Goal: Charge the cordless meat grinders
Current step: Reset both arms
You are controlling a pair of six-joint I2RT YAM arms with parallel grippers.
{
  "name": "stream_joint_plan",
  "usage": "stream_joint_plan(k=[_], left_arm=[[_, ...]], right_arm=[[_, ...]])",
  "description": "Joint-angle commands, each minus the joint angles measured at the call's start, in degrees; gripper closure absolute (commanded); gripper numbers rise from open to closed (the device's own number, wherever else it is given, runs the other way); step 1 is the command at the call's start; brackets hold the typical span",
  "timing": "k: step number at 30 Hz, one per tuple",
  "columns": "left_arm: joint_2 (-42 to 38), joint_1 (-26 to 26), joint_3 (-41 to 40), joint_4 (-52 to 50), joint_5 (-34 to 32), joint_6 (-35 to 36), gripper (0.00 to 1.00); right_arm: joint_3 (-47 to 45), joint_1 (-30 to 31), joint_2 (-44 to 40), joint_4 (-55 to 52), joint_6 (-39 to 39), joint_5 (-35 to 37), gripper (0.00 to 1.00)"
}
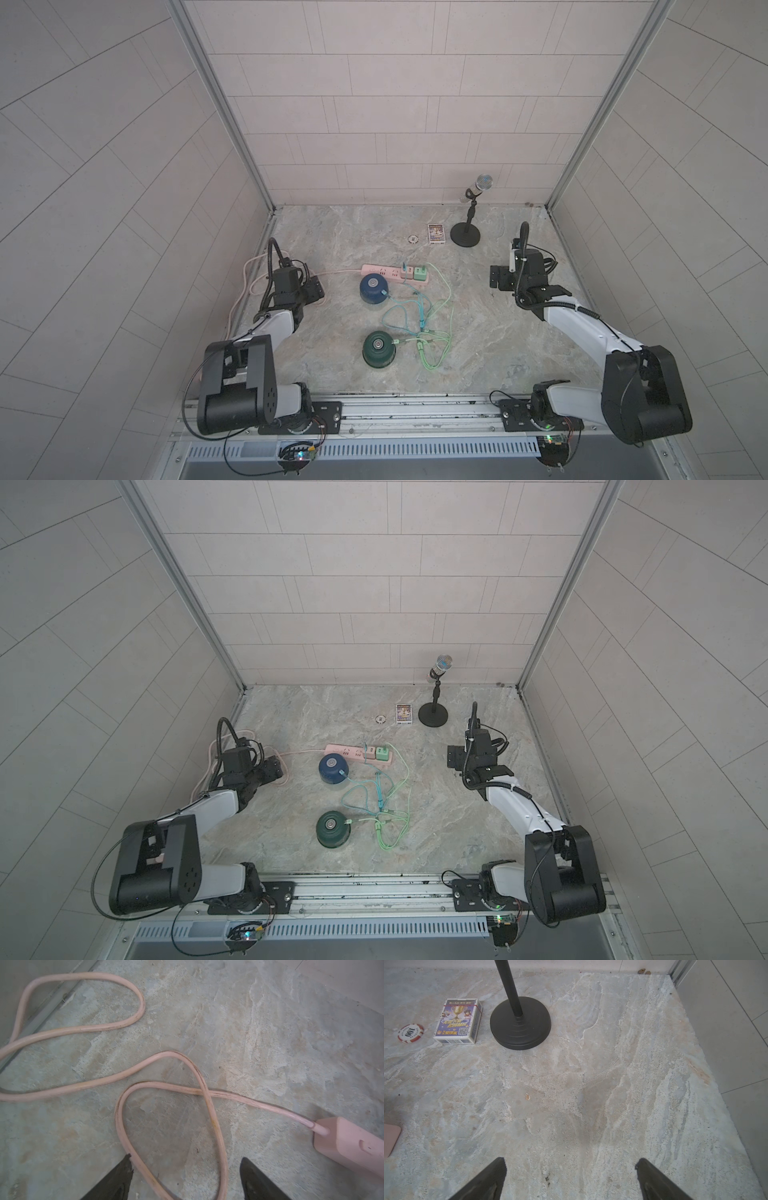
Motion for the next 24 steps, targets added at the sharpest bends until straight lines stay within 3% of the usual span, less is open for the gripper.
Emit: stream_joint_plan(k=[1, 5, 9, 11, 13, 14, 16, 17, 19, 22, 24], left_arm=[[2.4, -0.5, -1.9, 19.3, -1.9, 4.6, 0.15], [8.9, -0.5, 1.1, 23.0, 0.6, 5.1, 0.15], [7.6, -3.2, 0.7, 20.7, -0.8, 8.3, 0.15], [6.7, -7.2, -6.6, 30.7, -6.5, 11.6, 0.14], [12.8, -11.0, -12.3, 50.5, -11.6, 14.1, 0.11], [13.0, -11.1, -11.1, 48.0, -11.4, 14.6, 0.11], [10.4, -11.1, -2.2, 27.4, -16.5, 11.8, 0.08], [10.2, -10.9, -0.6, 23.9, -16.1, 11.5, 0.02], [12.8, -10.7, -3.9, 35.3, -15.8, 12.5, 0.01], [11.0, -10.8, -2.5, 29.4, -16.0, 11.9, 0.0], [11.5, -10.8, -3.2, 31.7, -15.9, 11.9, 0.0]], right_arm=[[-2.6, -0.8, -2.1, 5.8, 1.1, 2.1, 0.01], [-5.7, -1.6, -2.9, 9.9, 0.7, 2.6, 0.01], [-9.5, -1.9, -4.6, 15.7, 0.5, 5.3, 0.01], [-12.2, -2.2, -5.4, 19.8, 0.7, 6.0, 0.01], [-14.0, -2.2, -6.3, 21.7, 0.7, 6.1, 0.01], [-15.0, -2.2, -6.7, 22.6, 0.6, 5.8, 0.01], [-17.6, -2.3, -7.0, 27.1, -0.6, 5.1, 0.01], [-18.9, -2.2, -6.7, 30.4, -1.4, 6.0, 0.01], [-21.1, -2.5, -5.3, 36.0, -2.7, 8.8, 0.01], [-23.4, -4.6, -0.1, 45.9, -3.6, 6.9, 0.01], [-23.4, -5.1, 3.8, 52.3, -3.9, 4.7, 0.01]])
